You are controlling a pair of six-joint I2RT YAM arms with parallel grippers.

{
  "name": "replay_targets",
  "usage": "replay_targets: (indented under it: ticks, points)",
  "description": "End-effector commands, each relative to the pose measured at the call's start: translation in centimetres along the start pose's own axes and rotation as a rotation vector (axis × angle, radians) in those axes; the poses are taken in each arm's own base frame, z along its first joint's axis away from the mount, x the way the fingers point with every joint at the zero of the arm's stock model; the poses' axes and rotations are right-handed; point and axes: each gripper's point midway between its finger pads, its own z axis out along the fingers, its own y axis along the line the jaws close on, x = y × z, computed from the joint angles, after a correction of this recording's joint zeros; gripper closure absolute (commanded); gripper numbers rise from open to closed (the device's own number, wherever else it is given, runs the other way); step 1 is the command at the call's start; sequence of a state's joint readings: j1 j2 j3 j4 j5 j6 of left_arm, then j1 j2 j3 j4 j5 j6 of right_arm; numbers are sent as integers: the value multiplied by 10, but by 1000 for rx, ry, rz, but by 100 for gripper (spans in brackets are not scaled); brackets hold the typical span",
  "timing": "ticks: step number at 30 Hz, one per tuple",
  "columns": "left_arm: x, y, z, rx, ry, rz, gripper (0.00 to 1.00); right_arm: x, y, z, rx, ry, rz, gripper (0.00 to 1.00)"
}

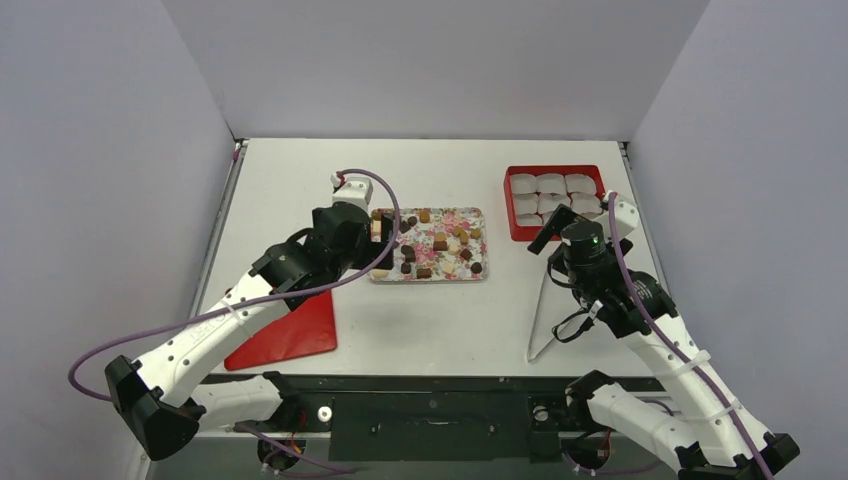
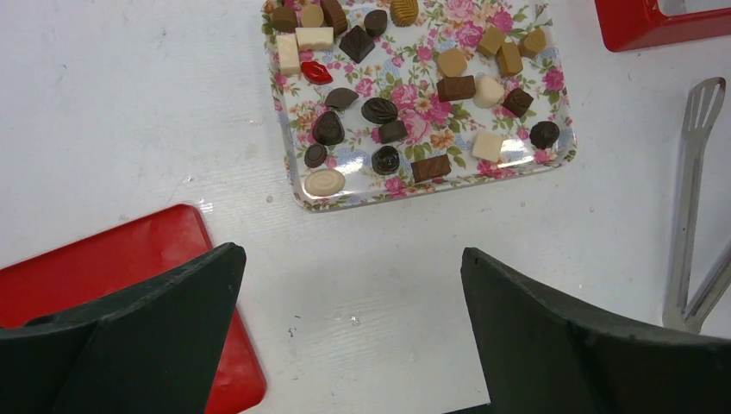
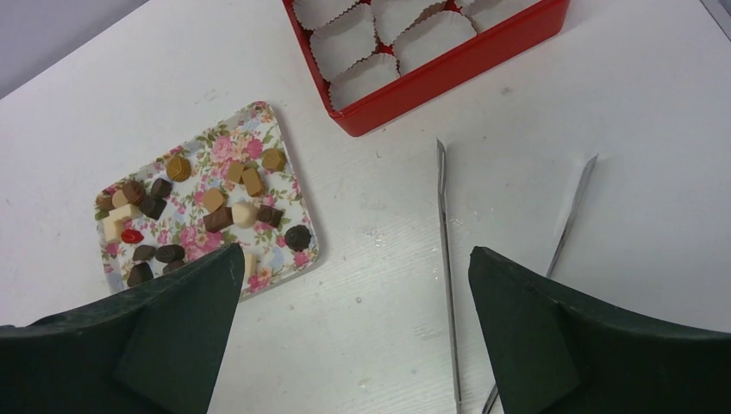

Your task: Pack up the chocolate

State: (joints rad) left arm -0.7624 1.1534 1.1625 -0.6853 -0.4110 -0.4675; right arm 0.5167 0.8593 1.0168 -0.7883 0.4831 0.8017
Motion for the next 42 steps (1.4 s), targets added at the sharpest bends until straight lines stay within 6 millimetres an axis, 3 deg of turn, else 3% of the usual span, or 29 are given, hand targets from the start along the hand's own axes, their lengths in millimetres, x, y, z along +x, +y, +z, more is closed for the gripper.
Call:
replay_targets:
  ticks: [1, 8, 17, 33, 42]
  points:
    - [-12, -6, -10, 59, -59, -13, 4, -1, -16, 0, 71, -20, 2, 1]
    - [-6, -7, -16, 112, -80, -18, 4, 10, -26, 7, 125, 19, -9, 1]
    - [10, -1, -9, 101, -49, -11, 4, 33, -52, 25, 211, 108, -11, 0]
    - [19, 2, -4, 125, -42, -25, 4, 111, -109, 57, 367, 382, 17, 0]
    - [23, 2, -3, 137, -41, -36, 4, 138, -109, 69, 347, 447, 19, 0]
